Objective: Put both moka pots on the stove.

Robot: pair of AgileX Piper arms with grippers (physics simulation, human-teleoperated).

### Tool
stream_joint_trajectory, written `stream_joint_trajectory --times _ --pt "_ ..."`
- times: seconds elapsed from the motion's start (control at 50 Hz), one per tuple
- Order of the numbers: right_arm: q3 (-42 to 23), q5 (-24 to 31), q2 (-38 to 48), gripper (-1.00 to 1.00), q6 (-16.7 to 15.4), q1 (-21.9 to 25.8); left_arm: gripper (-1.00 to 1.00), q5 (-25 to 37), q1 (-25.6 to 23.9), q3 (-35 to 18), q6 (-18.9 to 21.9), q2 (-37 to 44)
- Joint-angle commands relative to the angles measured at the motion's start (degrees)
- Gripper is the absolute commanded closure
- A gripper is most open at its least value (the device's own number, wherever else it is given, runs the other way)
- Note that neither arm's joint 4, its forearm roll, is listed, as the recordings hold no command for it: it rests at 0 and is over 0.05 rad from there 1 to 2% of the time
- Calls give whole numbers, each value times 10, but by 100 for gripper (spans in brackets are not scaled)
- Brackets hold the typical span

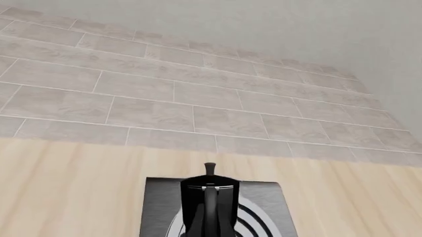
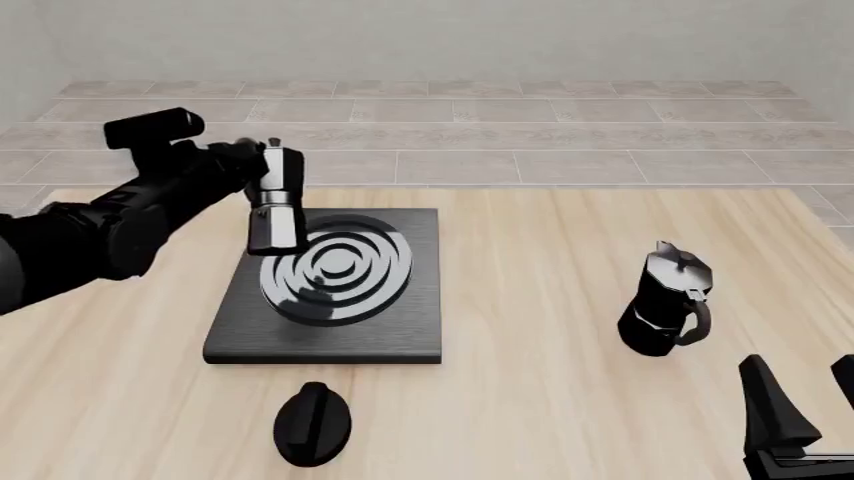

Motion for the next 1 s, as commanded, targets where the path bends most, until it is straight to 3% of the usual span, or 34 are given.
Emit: stream_joint_trajectory --times 0.02,1.0 --pt "1 -1 0 -100 0 0 100 -26 -6 -34 1 25" --pt "1 -1 0 -100 0 0 100 -87 -2 -85 32 129"
